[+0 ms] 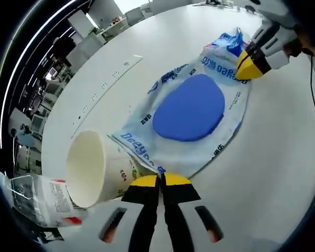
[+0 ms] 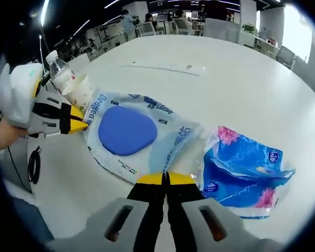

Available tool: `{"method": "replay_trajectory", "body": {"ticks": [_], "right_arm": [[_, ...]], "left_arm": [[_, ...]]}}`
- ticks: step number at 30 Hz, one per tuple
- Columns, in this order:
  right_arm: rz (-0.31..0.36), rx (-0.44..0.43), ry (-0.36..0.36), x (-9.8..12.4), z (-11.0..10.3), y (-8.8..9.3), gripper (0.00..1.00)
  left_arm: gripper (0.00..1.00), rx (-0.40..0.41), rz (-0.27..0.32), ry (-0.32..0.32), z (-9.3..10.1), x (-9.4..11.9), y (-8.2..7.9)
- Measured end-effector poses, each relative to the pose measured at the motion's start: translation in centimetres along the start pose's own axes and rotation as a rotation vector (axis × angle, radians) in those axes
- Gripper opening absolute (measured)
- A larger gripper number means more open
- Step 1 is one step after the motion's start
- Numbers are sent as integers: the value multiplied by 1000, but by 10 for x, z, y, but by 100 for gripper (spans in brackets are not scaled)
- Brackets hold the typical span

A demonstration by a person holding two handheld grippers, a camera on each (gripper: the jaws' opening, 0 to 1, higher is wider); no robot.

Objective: Arrange the tabletop items into an orderly group along one side of the table until the central work area is clear of visible clutter.

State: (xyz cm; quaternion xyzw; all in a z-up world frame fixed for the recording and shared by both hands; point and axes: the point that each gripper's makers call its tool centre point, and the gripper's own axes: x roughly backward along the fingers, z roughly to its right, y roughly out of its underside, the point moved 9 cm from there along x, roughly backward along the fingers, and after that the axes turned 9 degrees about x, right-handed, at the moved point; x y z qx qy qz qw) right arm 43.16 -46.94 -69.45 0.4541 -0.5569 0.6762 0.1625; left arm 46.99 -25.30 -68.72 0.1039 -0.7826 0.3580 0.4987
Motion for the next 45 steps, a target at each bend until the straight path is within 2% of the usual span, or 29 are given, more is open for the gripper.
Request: {"method": "replay_trajectory", "body": {"ticks": [3, 8, 11, 15, 17, 19, 24, 28, 35, 40, 42, 45], "right_arm": [[-1, 13, 6, 0, -1, 0, 0], [1, -18, 2, 2, 0, -1, 0], [26, 38, 15, 6, -3, -1, 0], [54, 61, 37, 17, -5, -3, 3], [110, 95, 48, 24, -7, -9, 6], [131, 72, 40, 32, -8, -11, 11], [246, 24, 39, 55, -13, -17, 20], [269, -7, 29, 77, -19, -8, 25], [251, -69, 28, 93, -17, 15, 28], [258, -124, 44, 103, -15, 27, 28], [259, -139, 54, 106, -13, 31, 24], [271, -155, 56, 111, -11, 34, 22]], "left_arm": [[0, 2, -1, -3, 1, 0, 0], [0, 14, 5, -19, 2, -1, 0], [0, 2, 6, -29, 4, -1, 0], [0, 15, 9, -34, 3, -1, 0], [0, 24, 8, -35, 3, -1, 0], [0, 26, 6, -39, 4, -1, 0], [0, 25, 6, -43, 4, -1, 0], [0, 20, 8, -47, 5, -1, 0], [0, -12, 14, -65, 7, 0, 1], [0, -26, 20, -70, 8, 0, 2], [0, -42, 27, -74, 9, 0, 3], [0, -15, 47, -69, 5, 3, 4]]}}
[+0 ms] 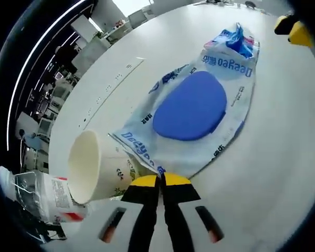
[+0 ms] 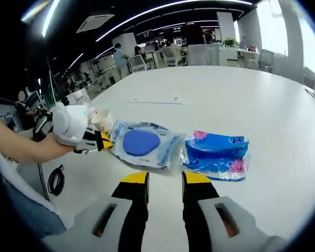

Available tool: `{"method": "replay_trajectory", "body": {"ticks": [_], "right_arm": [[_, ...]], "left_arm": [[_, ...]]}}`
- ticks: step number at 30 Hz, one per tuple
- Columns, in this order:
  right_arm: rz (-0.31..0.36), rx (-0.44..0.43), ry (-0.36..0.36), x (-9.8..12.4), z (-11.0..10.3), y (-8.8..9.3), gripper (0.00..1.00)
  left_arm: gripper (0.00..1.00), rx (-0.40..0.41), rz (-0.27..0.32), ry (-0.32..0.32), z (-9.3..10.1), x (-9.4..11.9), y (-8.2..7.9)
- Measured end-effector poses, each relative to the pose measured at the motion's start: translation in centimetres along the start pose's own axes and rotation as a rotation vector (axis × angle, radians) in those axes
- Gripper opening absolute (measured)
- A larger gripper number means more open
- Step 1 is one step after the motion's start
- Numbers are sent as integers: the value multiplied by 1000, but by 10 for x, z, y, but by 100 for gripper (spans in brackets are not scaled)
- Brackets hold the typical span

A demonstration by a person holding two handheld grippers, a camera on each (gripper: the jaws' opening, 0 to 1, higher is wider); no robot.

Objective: Arrange the tabletop items into an orderly group along one side of the table until the central work area is clear of visible clutter.

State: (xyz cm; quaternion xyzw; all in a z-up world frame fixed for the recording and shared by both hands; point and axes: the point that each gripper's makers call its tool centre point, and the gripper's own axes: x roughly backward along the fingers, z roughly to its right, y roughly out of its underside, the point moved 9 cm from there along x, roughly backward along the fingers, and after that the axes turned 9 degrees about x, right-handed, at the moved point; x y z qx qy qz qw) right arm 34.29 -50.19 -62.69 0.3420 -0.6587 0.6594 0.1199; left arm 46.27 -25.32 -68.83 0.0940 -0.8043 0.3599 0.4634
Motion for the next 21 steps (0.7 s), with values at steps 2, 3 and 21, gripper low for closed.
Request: {"method": "replay_trajectory", "body": {"ticks": [2, 3, 21], "right_arm": [[7, -8, 4, 3, 1, 0, 22], [7, -15, 11, 6, 1, 0, 21], [19, -49, -28, 16, -17, 15, 28]], "left_arm": [[3, -19, 31, -7, 0, 2, 1], [9, -14, 66, -23, -1, 3, 1], [50, 209, 243, 41, 2, 68, 34]]}}
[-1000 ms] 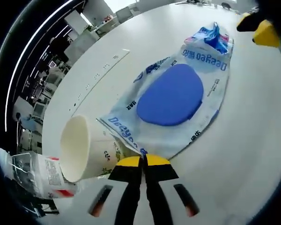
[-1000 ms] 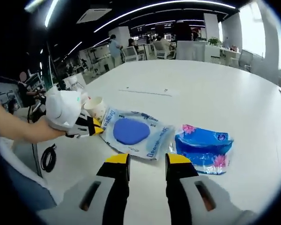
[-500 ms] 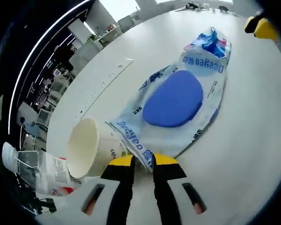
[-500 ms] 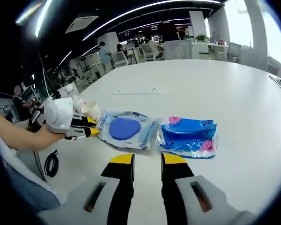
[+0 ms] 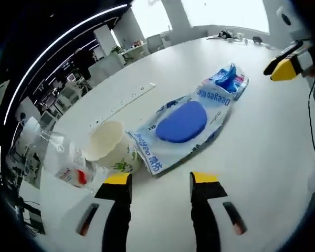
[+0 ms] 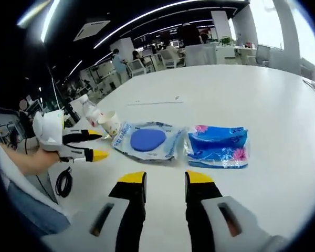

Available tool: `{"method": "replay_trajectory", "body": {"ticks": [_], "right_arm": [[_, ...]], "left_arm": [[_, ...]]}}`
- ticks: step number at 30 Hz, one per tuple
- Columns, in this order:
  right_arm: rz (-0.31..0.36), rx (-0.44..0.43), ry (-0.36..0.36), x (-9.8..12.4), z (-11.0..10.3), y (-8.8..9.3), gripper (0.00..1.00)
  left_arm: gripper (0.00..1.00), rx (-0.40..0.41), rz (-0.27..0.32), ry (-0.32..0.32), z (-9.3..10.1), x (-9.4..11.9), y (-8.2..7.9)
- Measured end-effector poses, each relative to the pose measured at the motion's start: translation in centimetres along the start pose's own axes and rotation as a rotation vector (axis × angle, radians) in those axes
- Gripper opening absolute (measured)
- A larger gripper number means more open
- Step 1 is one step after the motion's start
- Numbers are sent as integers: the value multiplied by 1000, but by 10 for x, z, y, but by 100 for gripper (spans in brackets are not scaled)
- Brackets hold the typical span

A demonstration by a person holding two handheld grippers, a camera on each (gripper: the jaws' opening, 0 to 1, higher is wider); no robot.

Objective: Arrange the tabletop items into an orderly group along one side of the table until the central work area is clear of visible clutter.

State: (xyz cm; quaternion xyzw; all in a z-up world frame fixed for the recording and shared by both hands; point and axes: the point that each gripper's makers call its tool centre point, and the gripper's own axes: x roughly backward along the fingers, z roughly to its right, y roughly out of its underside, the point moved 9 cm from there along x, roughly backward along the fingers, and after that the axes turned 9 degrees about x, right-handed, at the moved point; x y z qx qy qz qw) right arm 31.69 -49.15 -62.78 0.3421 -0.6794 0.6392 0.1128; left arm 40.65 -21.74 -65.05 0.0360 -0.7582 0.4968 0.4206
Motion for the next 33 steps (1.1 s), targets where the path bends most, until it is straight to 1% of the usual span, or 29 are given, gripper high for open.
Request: {"method": "replay_trajectory", "body": {"ticks": [3, 5, 8, 9, 12, 15, 18, 19, 22, 27, 30, 33], "right_arm": [[-3, -12, -5, 4, -3, 7, 30], [-3, -20, -4, 8, -4, 12, 30], [-9, -39, -3, 13, -5, 19, 31], [-11, -47, -3, 15, -6, 21, 32], [-14, -50, -6, 20, -7, 24, 33], [-11, -53, -6, 22, -7, 25, 34], [-10, -62, -7, 24, -5, 27, 36], [-8, -63, -5, 25, -5, 27, 36], [1, -77, 1, 29, -2, 28, 37], [-13, -94, 14, 32, 3, 37, 37], [-15, -118, 16, 33, 4, 40, 37], [-20, -123, 17, 33, 4, 40, 37]], "left_arm": [[62, 36, 23, -11, -5, 15, 4], [67, 65, 34, -18, -10, 25, 8], [66, 92, 51, -28, -16, 39, 13], [67, 99, 56, -35, -17, 45, 15], [72, 127, 65, -41, -21, 54, 19], [80, 173, 73, -24, -24, 63, 26], [81, 200, 65, -31, -30, 73, 34], [81, 204, 65, -31, -32, 75, 36], [83, 256, 75, -43, -39, 87, 39], [86, 306, 75, -77, -48, 100, 48], [86, 320, 68, -85, -50, 102, 53], [85, 333, 51, -94, -50, 102, 58]]}}
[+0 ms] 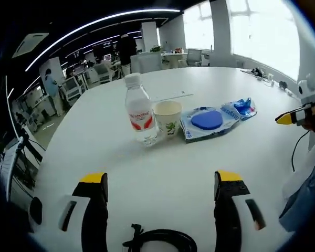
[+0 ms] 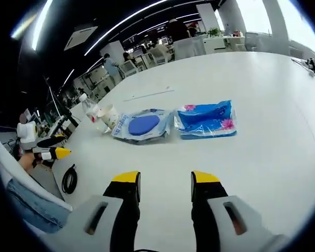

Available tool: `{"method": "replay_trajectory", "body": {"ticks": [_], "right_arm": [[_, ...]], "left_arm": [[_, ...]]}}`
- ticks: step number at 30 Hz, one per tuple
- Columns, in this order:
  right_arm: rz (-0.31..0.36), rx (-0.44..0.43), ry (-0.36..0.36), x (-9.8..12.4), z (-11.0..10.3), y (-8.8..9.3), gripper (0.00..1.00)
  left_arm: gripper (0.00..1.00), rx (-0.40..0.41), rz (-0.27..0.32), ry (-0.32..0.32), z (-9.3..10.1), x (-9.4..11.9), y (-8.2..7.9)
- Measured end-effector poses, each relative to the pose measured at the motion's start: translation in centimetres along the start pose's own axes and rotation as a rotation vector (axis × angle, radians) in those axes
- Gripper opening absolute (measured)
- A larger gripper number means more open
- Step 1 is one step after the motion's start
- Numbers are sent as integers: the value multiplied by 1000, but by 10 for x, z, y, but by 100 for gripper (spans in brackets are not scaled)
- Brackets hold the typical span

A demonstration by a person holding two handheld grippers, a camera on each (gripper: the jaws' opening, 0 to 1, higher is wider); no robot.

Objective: Arrange the tabletop items into an orderly group along one side of the table until the central work area is clear of visible clutter.

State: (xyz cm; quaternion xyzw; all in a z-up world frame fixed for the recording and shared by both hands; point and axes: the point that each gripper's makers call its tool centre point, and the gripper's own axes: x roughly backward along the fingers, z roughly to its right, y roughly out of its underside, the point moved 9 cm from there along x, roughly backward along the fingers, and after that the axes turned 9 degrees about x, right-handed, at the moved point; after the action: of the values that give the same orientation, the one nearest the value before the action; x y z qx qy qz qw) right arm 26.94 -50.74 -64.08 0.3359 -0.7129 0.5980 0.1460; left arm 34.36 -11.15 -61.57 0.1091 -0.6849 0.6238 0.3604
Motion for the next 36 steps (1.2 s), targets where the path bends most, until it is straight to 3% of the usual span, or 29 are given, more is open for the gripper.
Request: {"method": "replay_trajectory", "body": {"ticks": [8, 14, 25, 29, 36], "right_arm": [[4, -22, -9, -5, -1, -3, 36], [-4, -38, -7, -6, -3, 4, 36], [-18, -67, -1, -7, 1, 10, 34], [-23, -77, -7, -10, -1, 13, 34], [-34, -87, -17, -11, -4, 16, 33]], "left_arm": [[82, 26, -26, 3, 0, -1, 4], [80, 61, -48, -23, -11, 7, 13], [76, 160, -108, -124, -49, 36, 45], [75, 240, -123, -149, -55, 46, 60], [73, 291, -149, -161, -57, 52, 76]]}}
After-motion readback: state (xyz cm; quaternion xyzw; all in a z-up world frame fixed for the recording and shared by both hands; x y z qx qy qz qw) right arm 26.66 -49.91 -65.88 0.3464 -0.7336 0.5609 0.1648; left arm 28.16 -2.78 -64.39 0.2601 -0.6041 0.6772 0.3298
